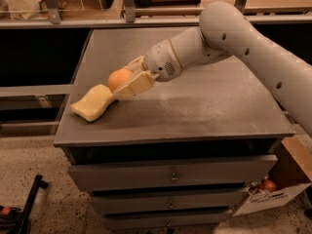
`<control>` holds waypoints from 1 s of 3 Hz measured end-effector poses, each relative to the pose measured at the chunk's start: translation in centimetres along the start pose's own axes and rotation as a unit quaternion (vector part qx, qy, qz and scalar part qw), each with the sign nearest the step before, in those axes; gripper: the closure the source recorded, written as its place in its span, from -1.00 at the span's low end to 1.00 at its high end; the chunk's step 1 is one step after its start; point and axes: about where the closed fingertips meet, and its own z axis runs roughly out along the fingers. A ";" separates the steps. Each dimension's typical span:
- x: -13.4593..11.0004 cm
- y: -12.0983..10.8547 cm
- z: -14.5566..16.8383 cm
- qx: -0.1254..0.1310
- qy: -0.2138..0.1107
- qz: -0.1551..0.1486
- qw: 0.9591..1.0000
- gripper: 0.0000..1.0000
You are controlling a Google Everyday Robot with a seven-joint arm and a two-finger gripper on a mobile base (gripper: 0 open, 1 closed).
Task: Move orange near sponge
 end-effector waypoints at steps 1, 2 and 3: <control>0.6 -0.3 0.1 0.007 0.004 0.002 1.000 1.00; 0.6 -0.3 0.0 0.007 0.004 0.002 1.000 1.00; 1.6 -0.9 -0.2 0.018 0.012 0.010 1.000 1.00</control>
Offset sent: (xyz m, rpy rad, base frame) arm 0.0152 -0.0188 -0.0198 -0.0458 -0.0063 -0.0762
